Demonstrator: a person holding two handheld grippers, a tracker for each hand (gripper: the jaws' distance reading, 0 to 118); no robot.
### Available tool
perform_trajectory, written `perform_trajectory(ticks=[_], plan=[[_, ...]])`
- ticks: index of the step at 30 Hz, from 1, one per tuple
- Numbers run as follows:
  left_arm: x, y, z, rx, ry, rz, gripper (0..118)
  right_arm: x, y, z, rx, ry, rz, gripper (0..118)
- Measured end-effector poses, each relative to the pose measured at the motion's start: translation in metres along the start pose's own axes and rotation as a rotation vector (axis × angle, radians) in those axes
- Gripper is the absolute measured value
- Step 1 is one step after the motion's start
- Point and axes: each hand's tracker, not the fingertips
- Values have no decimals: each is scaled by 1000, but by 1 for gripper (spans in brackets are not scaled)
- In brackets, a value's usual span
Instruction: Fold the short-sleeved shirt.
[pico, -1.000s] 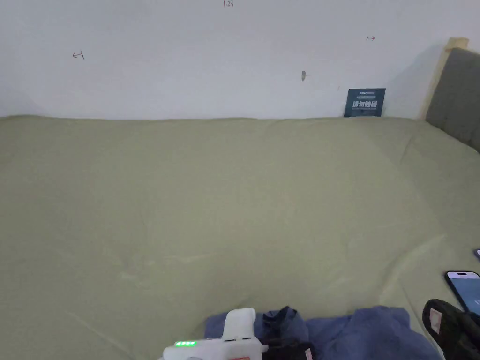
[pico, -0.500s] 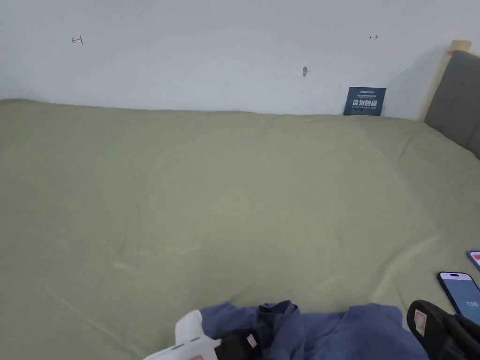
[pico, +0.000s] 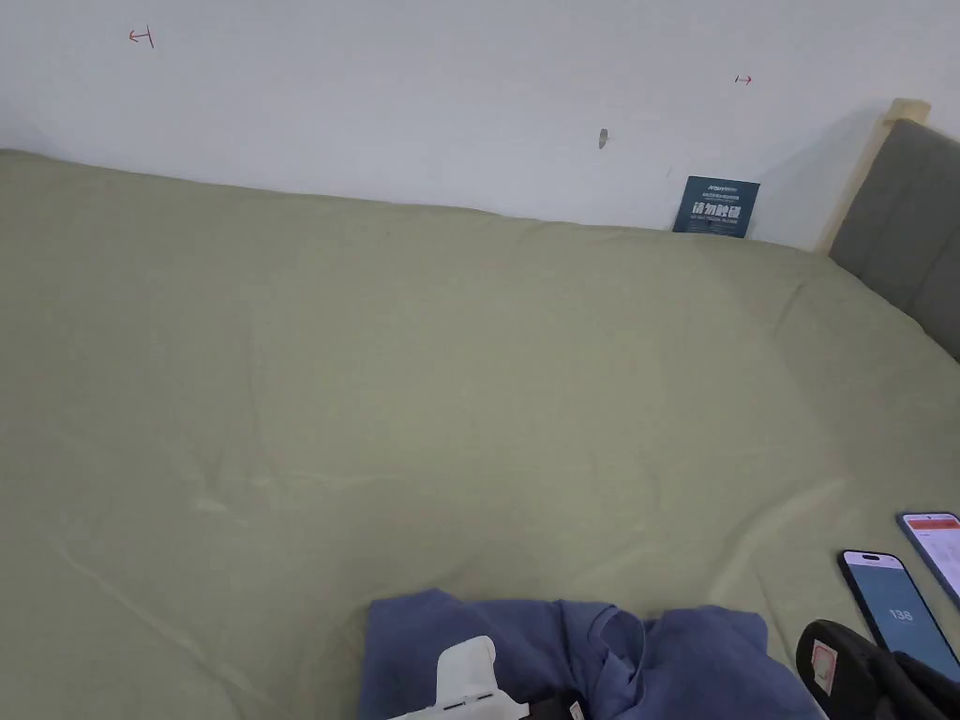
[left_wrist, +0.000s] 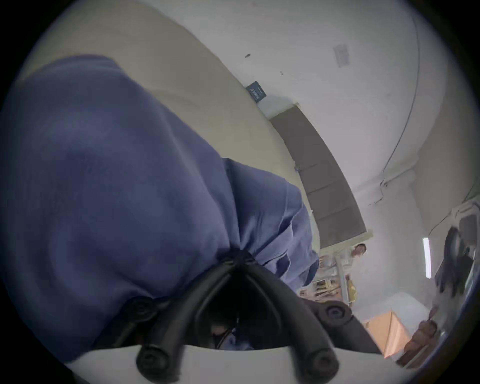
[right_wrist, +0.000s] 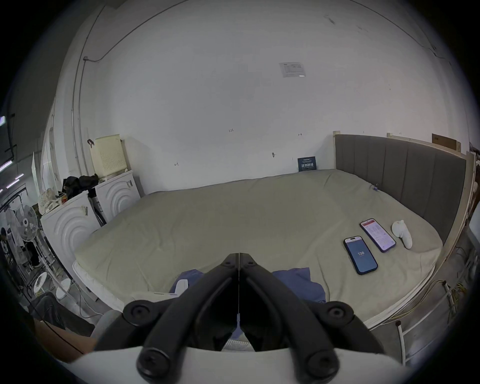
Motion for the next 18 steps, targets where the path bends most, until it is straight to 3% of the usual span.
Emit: perform_trajectory(ticks=[3,5,6,8,9,13,18], plan=[[9,15,21,-1,34,-30,1,-1,-1,-3,-6,6,1,0],[1,34,58,51,-48,16,7,-2,0,-5,-1,18,-5,0],[-5,42,76,67,-70,30,23,-3,0,-7,-3,21,-5,0],[-20,56,117,134,-41,35,77,-3,-2,-12,-7,31,-1,0],[-29,60,129,151,-23,31,88,-3,-2,-14,-11,36,-1,0],[-63,67,147,85,64,82,88,-5,-4,-23,-21,61,-17,0],[-69,50,112,-47,-31,95,87,-9,-3,-24,-32,85,-8,0]])
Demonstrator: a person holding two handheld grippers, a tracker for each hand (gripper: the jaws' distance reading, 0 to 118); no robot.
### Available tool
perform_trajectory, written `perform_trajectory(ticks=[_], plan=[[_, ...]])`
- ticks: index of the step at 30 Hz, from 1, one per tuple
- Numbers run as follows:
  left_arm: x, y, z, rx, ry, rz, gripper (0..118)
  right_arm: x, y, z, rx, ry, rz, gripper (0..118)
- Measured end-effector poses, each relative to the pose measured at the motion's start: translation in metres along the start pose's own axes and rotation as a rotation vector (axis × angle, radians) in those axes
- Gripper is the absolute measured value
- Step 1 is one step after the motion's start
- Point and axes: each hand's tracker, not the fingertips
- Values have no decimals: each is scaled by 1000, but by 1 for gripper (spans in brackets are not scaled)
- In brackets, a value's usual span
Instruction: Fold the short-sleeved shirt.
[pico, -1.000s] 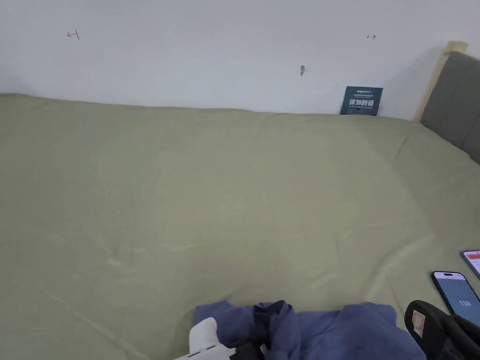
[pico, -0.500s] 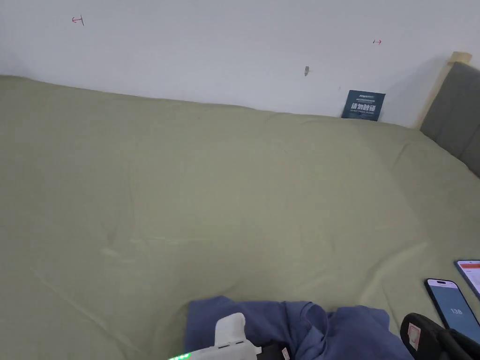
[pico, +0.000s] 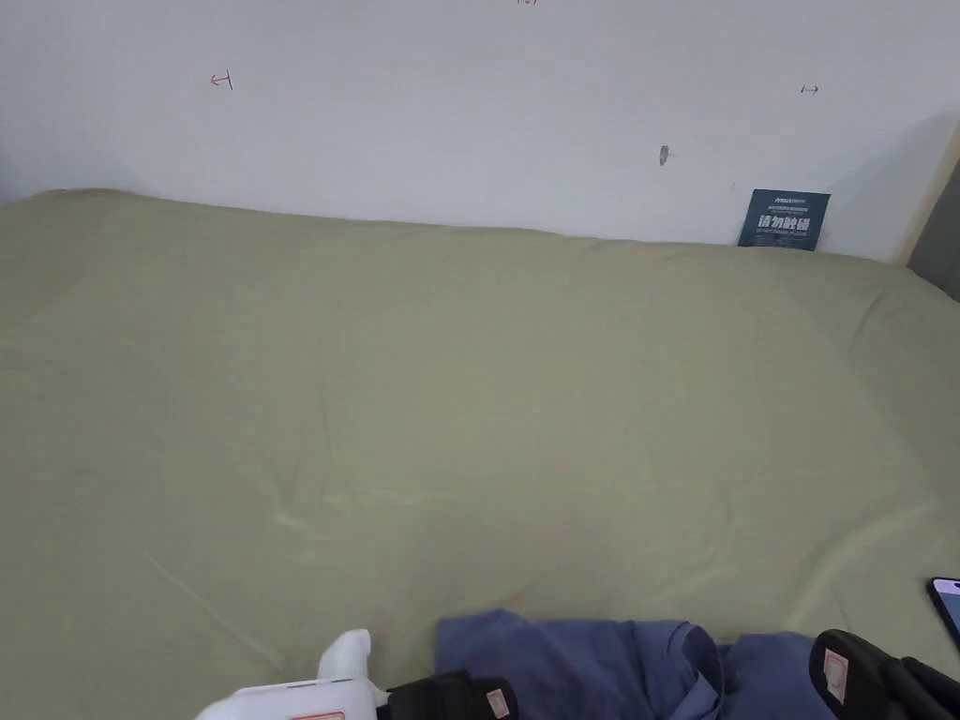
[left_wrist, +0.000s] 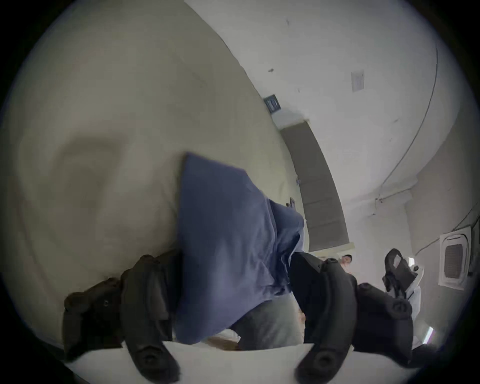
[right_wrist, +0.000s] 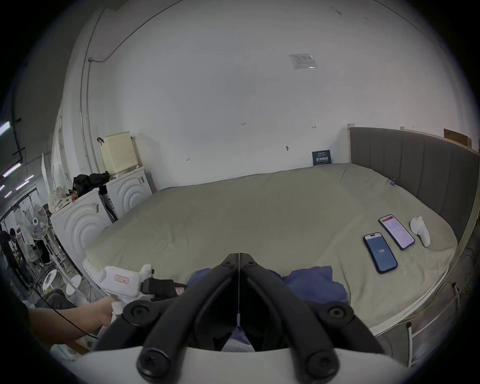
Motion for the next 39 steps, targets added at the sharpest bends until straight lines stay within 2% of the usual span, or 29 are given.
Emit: perform_trajectory(ticks=[2,3,4,5,7,11,15,20,25,27,31,35,39], plan=[[8,-3,-10,39,-2,19,82,0,0,2,-7,0,-1,0],[8,-2,-12,48,0,44,66,1,-1,3,-9,-1,-2,0],[5,-2,-15,58,51,79,31,1,-2,4,-14,-2,-4,0],[3,-3,-18,67,97,95,15,2,-2,5,-24,-4,-6,0],[-9,-4,-15,59,17,136,15,4,-3,6,-46,-9,-10,0],[-7,-2,0,106,63,110,15,5,-5,9,-45,-23,-23,0],[-10,3,33,184,-20,173,15,6,-4,9,-35,-17,-39,0],[-5,19,124,391,119,136,15,5,2,2,-32,2,-12,0],[44,25,206,505,466,-102,15,4,5,-9,-20,32,-19,0],[61,23,221,541,529,-151,15,1,5,-13,-19,45,-16,0],[97,18,201,515,564,-282,15,-4,3,-18,-27,67,-24,0],[118,13,133,345,506,-415,15,-8,-1,-15,-38,74,-21,0],[120,5,58,142,477,-543,16,-2,1,-4,-31,32,-10,0]])
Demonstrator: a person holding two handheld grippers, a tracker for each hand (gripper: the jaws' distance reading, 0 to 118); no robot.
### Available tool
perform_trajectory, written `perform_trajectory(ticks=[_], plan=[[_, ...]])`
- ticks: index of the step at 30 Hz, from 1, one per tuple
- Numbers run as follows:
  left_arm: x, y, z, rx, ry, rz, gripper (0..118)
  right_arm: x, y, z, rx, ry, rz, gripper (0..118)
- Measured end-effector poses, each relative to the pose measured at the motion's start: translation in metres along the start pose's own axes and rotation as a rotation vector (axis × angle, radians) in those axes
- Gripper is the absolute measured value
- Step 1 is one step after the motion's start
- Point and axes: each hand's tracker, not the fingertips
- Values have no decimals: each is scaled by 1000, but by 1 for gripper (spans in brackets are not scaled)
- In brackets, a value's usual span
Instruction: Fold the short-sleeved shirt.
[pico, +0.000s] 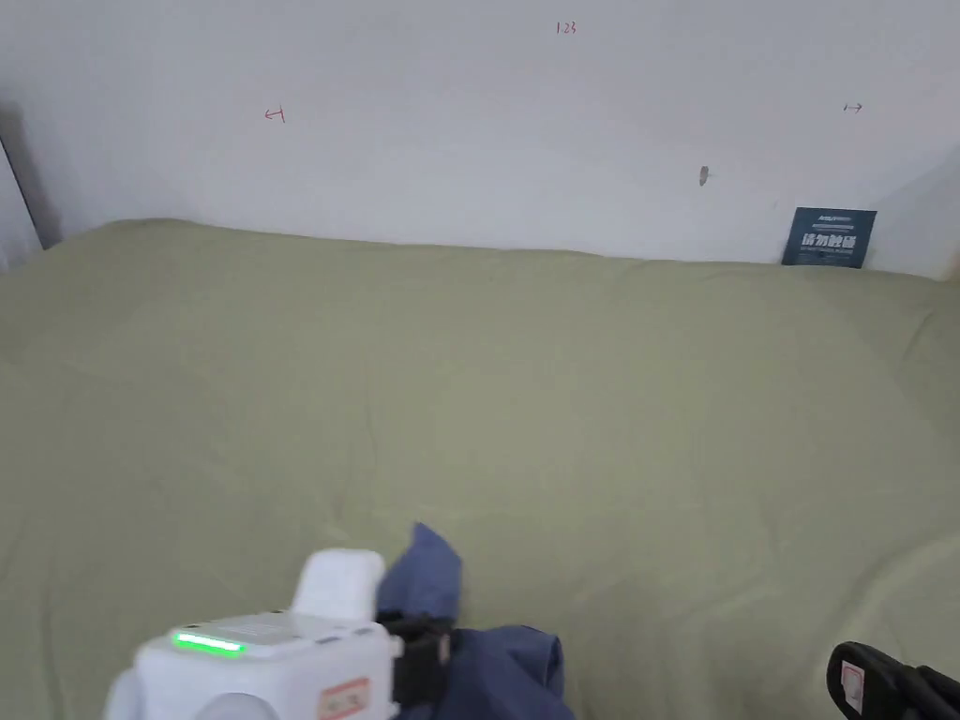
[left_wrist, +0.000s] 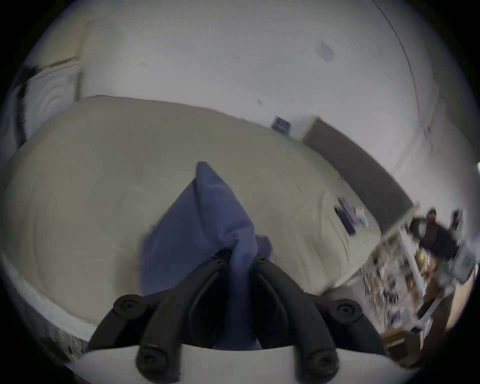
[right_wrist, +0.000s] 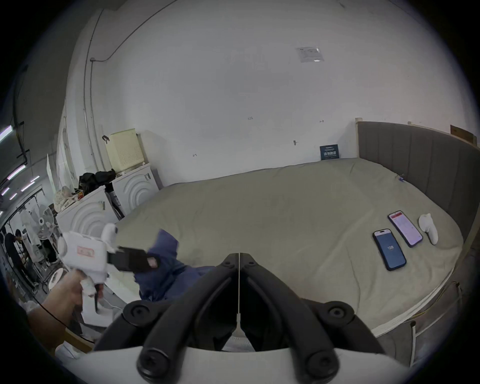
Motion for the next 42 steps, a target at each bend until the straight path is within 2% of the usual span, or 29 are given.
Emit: perform_trajectory(ticks=[2,3,4,5,6,9,13,15,16,17,20,23,26,28,31,33,34,36,39,41,42], plan=[[20,-10,-29,-74,-60,-80,21,6,1,5,5,-28,-13,0],[26,-14,-40,-103,-95,-99,31,9,1,6,8,-41,-19,0],[27,-19,-51,-128,-155,-98,48,12,2,8,10,-52,-21,0],[28,-25,-62,-159,-237,-63,73,15,2,9,13,-64,-19,0],[26,-30,-69,-173,-276,-3,80,17,2,10,17,-77,-17,0],[9,-31,-69,-125,-271,190,79,22,3,13,19,-94,-28,0],[-15,-19,-30,35,-323,298,76,20,4,12,16,-86,-24,0],[-26,-21,-15,138,-346,389,61,18,2,6,8,-78,-19,0],[-34,-25,-13,170,-381,434,44,16,1,3,4,-69,-21,0],[-39,-29,-15,172,-409,468,21,14,-1,0,0,-57,-26,0],[-37,-44,-32,139,-398,465,11,6,-4,-7,-21,-25,-30,0],[-18,-63,-63,1,-438,427,10,0,-4,-8,-35,1,-21,0],[3,-79,-102,-153,-427,359,10,-3,3,-4,-39,62,-107,0],[8,-92,-122,-222,-374,382,1,-5,8,1,-5,89,-116,0],[7,-91,-113,-142,-409,449,1,-12,13,5,15,77,-70,0],[4,-81,-99,-152,-416,446,1,-12,14,-1,15,86,-51,0],[1,-71,-82,-103,-407,401,1,-11,13,-8,10,104,-47,0],[-10,-57,-45,6,-420,357,1,-9,11,-28,-10,170,-62,0],[-45,-40,16,165,-402,388,5,-7,2,-75,-76,344,-122,0],[-78,-35,49,242,-328,436,16,-5,-14,-121,-172,516,-213,0],[-91,-35,58,262,-290,456,21,-6,-23,-141,-238,565,-262,0]])
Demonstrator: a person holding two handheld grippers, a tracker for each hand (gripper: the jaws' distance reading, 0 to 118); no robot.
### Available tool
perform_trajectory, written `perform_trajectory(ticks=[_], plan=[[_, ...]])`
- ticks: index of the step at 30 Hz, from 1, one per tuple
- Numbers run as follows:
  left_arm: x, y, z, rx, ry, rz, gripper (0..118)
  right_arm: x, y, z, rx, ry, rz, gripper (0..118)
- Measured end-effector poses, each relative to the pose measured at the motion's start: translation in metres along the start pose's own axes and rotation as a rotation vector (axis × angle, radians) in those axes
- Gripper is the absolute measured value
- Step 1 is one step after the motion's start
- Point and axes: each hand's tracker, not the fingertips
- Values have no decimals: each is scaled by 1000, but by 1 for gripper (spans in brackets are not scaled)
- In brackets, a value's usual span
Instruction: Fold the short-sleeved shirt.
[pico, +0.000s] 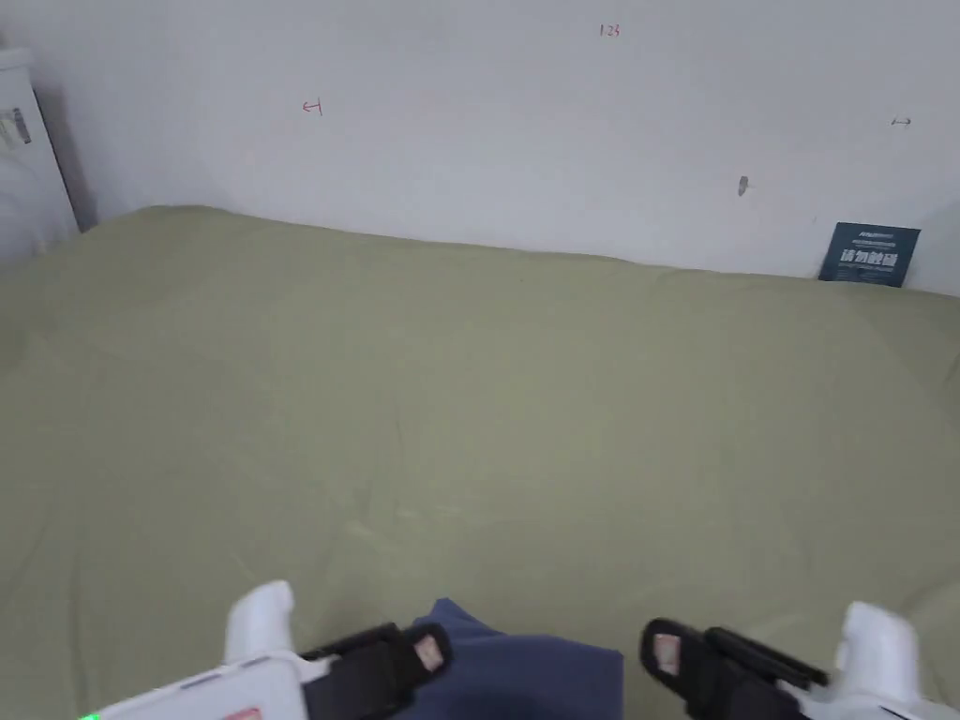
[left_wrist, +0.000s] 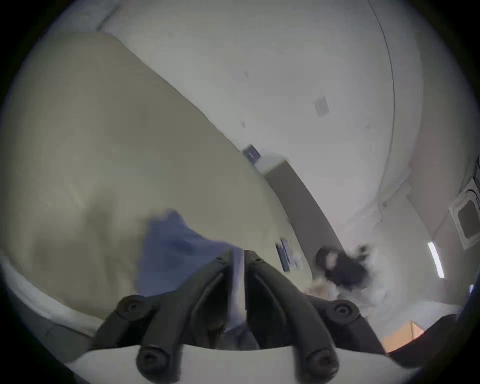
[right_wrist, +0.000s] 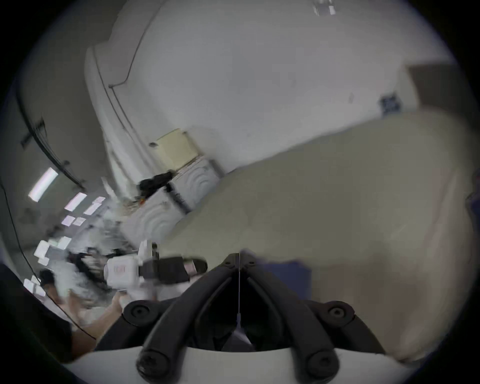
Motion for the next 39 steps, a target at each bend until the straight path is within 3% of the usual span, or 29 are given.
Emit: perform_trajectory(ticks=[2,5,7,8,10,12,13,15,19,22,23,25,26,28,32,36,39], plan=[[-20,15,22,30,78,19,29,28,-14,-44,-123,114,-141,0],[-40,23,28,49,211,78,45,61,-37,-98,-271,247,-240,0],[-50,20,22,53,199,108,47,78,-51,-127,-330,301,-324,0],[-52,16,16,38,185,126,58,88,-58,-141,-370,329,-383,0],[-56,8,4,-41,147,138,76,104,-70,-158,-418,247,-457,0],[-56,-1,-11,-110,150,115,78,120,-81,-163,-411,286,-513,0],[-56,-5,-20,-150,172,100,78,118,-80,-158,-358,334,-488,0],[-56,-12,-35,-222,189,78,78,114,-77,-156,-388,323,-424,0],[-59,-27,-55,-304,182,111,78,117,-75,-154,-394,344,-458,0],[-57,-38,-66,-353,216,90,75,115,-70,-150,-421,319,-414,0],[-54,-39,-66,-339,205,72,71,115,-67,-146,-427,308,-384,0],[-53,-38,-68,-349,204,49,46,120,-63,-134,-409,255,-351,0],[-56,-38,-69,-353,271,48,45,123,-61,-127,-400,236,-350,0],[-65,-37,-65,-339,187,122,41,131,-58,-111,-403,176,-351,0],[-75,-38,-64,-321,154,172,37,141,-56,-85,-375,118,-398,0],[-82,-42,-59,-271,87,252,34,131,-49,-73,-348,51,-380,0],[-93,-43,-47,-176,-22,419,31,121,-34,-68,-338,18,-338,0]])
